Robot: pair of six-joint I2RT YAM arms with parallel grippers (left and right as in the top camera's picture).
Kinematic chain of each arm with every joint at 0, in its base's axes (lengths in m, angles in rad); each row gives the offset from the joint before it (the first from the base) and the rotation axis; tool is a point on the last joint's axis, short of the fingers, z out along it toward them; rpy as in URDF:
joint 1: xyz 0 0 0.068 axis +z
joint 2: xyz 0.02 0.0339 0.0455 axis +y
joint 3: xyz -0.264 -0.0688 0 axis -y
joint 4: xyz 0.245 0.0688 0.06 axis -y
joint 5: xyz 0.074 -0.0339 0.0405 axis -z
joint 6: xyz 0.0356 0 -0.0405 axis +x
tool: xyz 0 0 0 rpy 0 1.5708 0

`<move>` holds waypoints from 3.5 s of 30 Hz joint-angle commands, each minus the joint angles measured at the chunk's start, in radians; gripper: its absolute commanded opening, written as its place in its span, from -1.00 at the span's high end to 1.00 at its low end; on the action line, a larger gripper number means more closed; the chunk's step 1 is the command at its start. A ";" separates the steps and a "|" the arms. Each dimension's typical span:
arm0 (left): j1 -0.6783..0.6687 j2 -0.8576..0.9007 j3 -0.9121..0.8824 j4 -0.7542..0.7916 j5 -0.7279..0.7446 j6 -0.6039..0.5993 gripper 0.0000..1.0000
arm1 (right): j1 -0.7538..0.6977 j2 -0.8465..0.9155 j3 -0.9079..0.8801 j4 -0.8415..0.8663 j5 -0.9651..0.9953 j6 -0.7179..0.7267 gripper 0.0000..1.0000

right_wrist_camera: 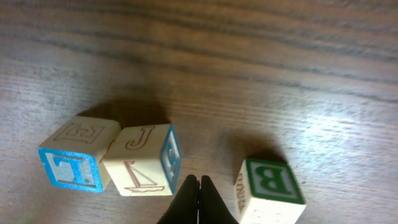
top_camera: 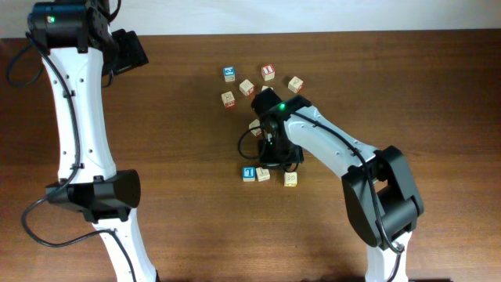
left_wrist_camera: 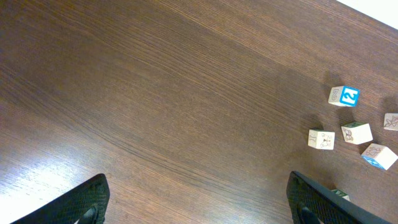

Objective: Rotate 3 blocks

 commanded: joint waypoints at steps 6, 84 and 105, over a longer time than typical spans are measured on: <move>0.003 -0.019 0.011 -0.001 -0.014 0.008 -0.80 | 0.022 0.005 -0.032 -0.004 -0.021 0.040 0.92; 0.000 -0.019 0.011 -0.001 0.004 0.008 -0.78 | -0.069 -0.040 -0.144 0.083 -0.098 -0.058 0.55; 0.000 -0.019 0.011 -0.001 0.004 0.008 -0.79 | -0.079 -0.041 -0.109 0.093 -0.129 -0.062 0.33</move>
